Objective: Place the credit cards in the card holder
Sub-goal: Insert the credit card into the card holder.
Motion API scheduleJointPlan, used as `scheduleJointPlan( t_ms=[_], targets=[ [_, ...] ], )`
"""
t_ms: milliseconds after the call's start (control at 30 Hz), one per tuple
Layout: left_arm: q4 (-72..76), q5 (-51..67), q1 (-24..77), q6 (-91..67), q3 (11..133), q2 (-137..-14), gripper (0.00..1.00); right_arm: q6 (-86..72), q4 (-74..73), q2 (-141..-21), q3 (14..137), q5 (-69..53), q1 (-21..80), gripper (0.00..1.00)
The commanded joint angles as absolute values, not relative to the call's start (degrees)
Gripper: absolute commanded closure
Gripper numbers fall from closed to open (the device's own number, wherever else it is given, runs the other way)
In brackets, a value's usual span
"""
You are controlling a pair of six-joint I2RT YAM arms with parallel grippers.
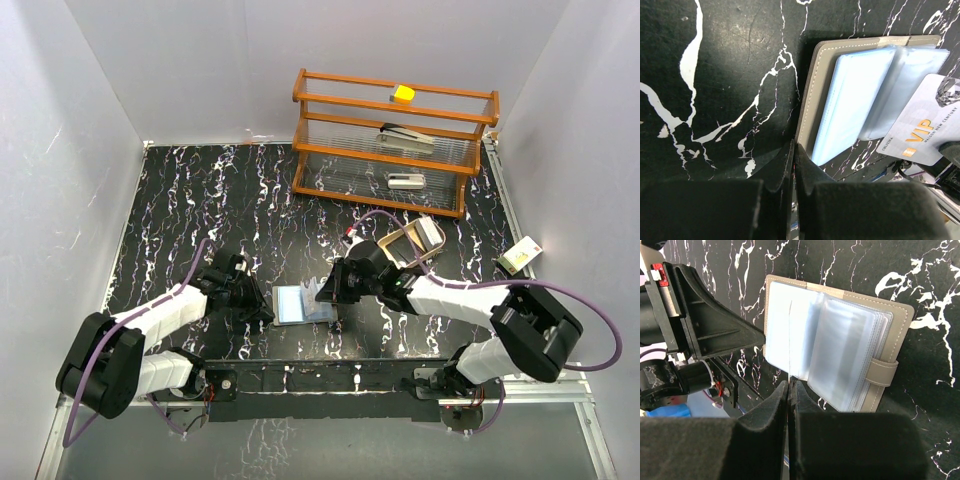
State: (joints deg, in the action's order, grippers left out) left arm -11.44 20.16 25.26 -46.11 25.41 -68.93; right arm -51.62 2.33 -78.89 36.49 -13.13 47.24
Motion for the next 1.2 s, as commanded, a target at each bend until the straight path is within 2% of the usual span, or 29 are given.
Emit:
scheduleJointPlan(
  t_ms=[0, 1167],
  targets=[
    [-11.5, 21.1, 25.3, -46.0, 24.7, -69.0, 1.00, -52.4, 6.9, -79.6, 35.9, -13.3, 47.5, 1.00],
    [-9.3, 22.2, 25.3, -46.3, 23.4, -70.3, 1.00, -54.0, 10.3, -86.4, 34.2, -14.1, 47.5, 0.99]
  ],
)
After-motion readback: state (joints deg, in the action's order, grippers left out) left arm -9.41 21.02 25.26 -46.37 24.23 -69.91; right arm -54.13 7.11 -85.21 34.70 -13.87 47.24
